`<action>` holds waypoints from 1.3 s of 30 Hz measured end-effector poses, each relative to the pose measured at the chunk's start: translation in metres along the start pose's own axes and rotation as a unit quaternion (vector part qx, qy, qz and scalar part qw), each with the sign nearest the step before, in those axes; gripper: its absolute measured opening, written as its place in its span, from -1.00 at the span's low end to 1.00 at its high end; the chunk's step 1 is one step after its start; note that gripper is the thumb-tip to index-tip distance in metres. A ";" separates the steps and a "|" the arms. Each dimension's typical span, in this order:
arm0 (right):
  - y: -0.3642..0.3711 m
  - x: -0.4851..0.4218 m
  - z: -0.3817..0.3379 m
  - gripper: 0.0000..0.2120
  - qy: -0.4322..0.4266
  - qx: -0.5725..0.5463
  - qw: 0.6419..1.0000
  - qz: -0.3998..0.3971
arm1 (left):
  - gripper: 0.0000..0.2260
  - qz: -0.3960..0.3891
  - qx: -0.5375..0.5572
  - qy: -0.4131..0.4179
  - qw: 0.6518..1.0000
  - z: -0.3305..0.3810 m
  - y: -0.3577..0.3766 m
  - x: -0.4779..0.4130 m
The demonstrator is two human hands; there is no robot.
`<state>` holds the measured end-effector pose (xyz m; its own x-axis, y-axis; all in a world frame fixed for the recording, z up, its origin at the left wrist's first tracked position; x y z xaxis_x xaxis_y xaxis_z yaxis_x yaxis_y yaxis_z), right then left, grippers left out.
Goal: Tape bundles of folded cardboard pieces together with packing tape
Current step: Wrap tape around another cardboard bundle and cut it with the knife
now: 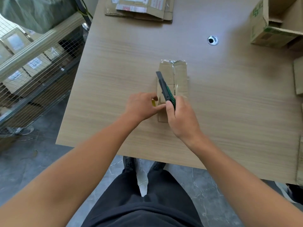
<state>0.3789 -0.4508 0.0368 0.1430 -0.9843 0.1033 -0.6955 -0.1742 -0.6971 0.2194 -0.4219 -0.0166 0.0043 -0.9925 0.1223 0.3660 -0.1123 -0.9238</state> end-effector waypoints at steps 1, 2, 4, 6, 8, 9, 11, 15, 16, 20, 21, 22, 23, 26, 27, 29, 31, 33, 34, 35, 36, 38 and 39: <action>0.002 0.003 0.000 -0.75 0.003 0.013 1.000 -0.002 | -0.41 -0.023 0.010 0.018 1.000 -0.004 -0.002 0.002; 0.003 0.005 -0.001 -0.73 0.005 0.024 1.000 -0.004 | -0.46 -0.049 0.038 0.036 0.997 -0.009 -0.005 0.004; 0.002 0.004 -0.003 -0.72 0.009 0.045 0.999 -0.014 | -0.60 -0.101 0.156 0.043 0.982 -0.025 -0.012 0.012; 0.003 0.002 -0.004 -0.75 0.017 0.081 0.996 -0.031 | -0.71 -0.129 0.250 0.030 0.959 -0.046 -0.018 0.017; 0.005 0.003 -0.006 -0.75 0.012 0.113 0.992 -0.048 | -0.74 -0.122 0.272 0.031 0.954 -0.065 -0.022 0.017; 0.007 0.005 -0.007 -0.76 0.008 0.122 0.991 -0.057 | -0.75 -0.115 0.275 0.031 0.954 -0.072 -0.023 0.016; 0.010 0.006 -0.011 -0.72 0.010 0.129 0.990 -0.063 | -0.76 -0.097 0.247 0.030 0.964 -0.079 -0.023 0.010; 0.005 0.005 -0.010 -0.82 0.031 0.134 0.990 -0.045 | -0.72 -0.101 0.129 0.004 0.987 -0.073 -0.020 -0.003; 0.004 0.004 -0.010 -0.80 0.032 0.140 0.988 -0.051 | -0.73 -0.105 0.110 0.004 0.988 -0.069 -0.020 -0.007; 0.006 0.002 -0.011 -0.81 0.061 0.150 0.984 -0.073 | -0.86 -0.080 0.101 0.002 0.992 -0.056 -0.024 -0.014; 0.007 0.002 -0.012 -0.82 0.065 0.150 0.984 -0.074 | -0.89 -0.069 0.109 -0.010 0.992 -0.055 -0.025 -0.014; 0.009 0.002 -0.014 -0.83 0.066 0.154 0.983 -0.074 | -0.91 -0.060 0.115 -0.023 0.991 -0.056 -0.026 -0.013; 0.011 0.003 -0.015 -0.83 0.066 0.160 0.982 -0.075 | -0.90 -0.052 0.119 -0.032 0.991 -0.057 -0.026 -0.012; 0.020 0.003 -0.017 -0.76 0.050 0.195 0.976 -0.088 | -0.90 -0.031 0.128 -0.039 0.990 -0.052 -0.028 -0.007; 0.024 0.003 -0.016 -0.73 0.045 0.211 0.972 -0.094 | -0.91 -0.022 0.131 -0.032 0.991 -0.048 -0.028 -0.005; 0.033 0.003 -0.014 -0.64 0.037 0.252 0.961 -0.109 | -0.92 -0.004 0.135 -0.014 0.991 -0.042 -0.029 0.000; 0.041 0.005 -0.013 -0.58 0.022 0.305 0.943 -0.129 | -0.91 0.019 0.148 -0.008 0.989 -0.043 -0.029 0.006; 0.048 0.005 -0.012 -0.57 0.010 0.340 0.929 -0.143 | -0.91 0.044 0.164 -0.001 0.985 -0.046 -0.028 0.013; 0.051 0.005 -0.012 -0.57 0.005 0.355 0.923 -0.149 | -0.91 0.053 0.169 0.005 0.984 -0.047 -0.027 0.015; 0.054 0.005 -0.012 -0.58 0.004 0.369 0.916 -0.155 | -0.90 0.058 0.169 0.014 0.984 -0.047 -0.026 0.018; 0.057 0.004 -0.013 -0.60 0.008 0.378 0.911 -0.162 | -0.90 0.062 0.165 0.027 0.984 -0.047 -0.025 0.020; 0.060 0.002 -0.014 -0.69 0.027 0.381 0.907 -0.176 | -0.89 0.072 0.146 0.058 0.985 -0.043 -0.025 0.023; 0.060 0.002 -0.015 -0.73 0.039 0.379 0.906 -0.182 | -0.89 0.082 0.137 0.073 0.985 -0.041 -0.025 0.022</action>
<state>0.3268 -0.4632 0.0055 0.1951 -0.8698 0.4532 0.0763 -0.4472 -0.8912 0.1720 -0.4433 -0.0057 -0.0415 -0.9949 -0.0918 0.6085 0.0477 -0.7921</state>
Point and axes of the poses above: each hand's wrist, its own x-axis away from the middle knuckle, its own y-axis out of the palm, z = x × y, the point moved 3 cm from there along -x, towards the middle knuckle, and after that the axes turned 5 degrees about z, right-handed, at the moved point
